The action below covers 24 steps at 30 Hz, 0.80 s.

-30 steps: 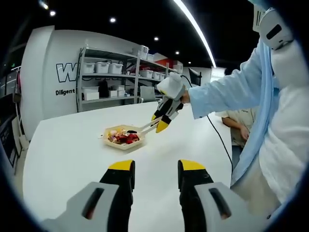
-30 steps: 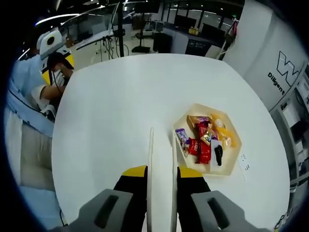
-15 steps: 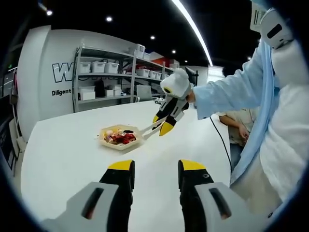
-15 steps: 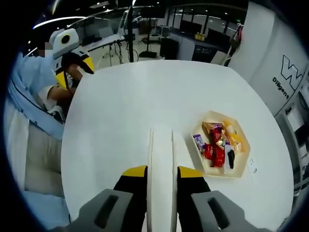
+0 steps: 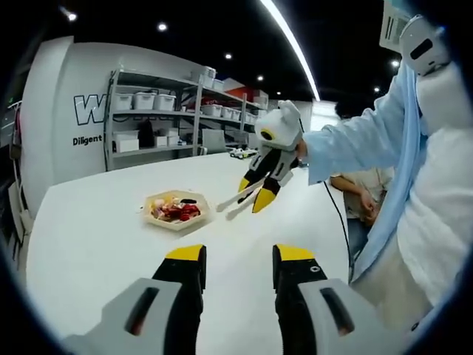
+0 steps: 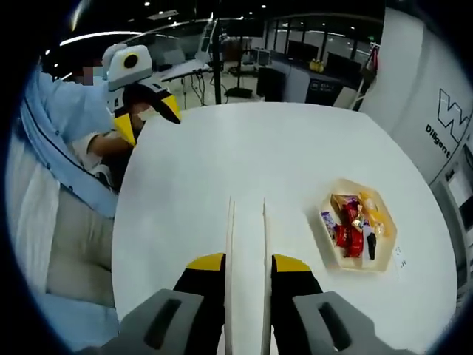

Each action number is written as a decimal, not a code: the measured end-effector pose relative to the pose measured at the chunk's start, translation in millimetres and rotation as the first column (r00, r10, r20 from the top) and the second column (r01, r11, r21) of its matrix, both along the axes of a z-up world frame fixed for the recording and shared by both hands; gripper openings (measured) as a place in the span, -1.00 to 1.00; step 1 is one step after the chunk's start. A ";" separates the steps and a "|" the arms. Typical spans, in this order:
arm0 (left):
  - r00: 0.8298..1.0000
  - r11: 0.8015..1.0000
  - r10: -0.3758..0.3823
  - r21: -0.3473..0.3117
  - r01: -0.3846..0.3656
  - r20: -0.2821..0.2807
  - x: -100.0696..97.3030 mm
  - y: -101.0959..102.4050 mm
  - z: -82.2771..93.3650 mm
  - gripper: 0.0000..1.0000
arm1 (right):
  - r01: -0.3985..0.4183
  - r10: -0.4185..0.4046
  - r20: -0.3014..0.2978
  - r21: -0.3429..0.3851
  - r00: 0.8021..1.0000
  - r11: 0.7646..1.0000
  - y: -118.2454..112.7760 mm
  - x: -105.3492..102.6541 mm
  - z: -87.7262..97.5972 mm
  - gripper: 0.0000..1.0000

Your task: Place the target food into the container with the food tongs after gripping and lifting it, then release it inside without dropping or visibly crushing the food.

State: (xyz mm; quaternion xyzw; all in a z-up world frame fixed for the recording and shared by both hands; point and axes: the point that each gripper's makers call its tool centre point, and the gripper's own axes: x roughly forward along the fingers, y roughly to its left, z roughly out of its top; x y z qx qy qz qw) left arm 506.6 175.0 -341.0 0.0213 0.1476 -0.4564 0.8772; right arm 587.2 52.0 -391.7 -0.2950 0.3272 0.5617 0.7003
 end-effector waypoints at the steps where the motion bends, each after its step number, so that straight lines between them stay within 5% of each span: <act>1: 1.000 1.000 -0.006 0.002 0.006 -0.001 0.2 -1.8 -0.9 -0.32 | -0.001 0.001 -0.004 0.001 1.000 1.000 -0.7 -1.8 0.0 -0.72; 24: 0.985 0.984 -0.172 -0.044 0.170 -0.031 -0.9 -39.8 -1.3 -0.32 | -0.075 0.079 -0.038 0.093 0.996 0.993 5.0 -46.2 18.6 -0.71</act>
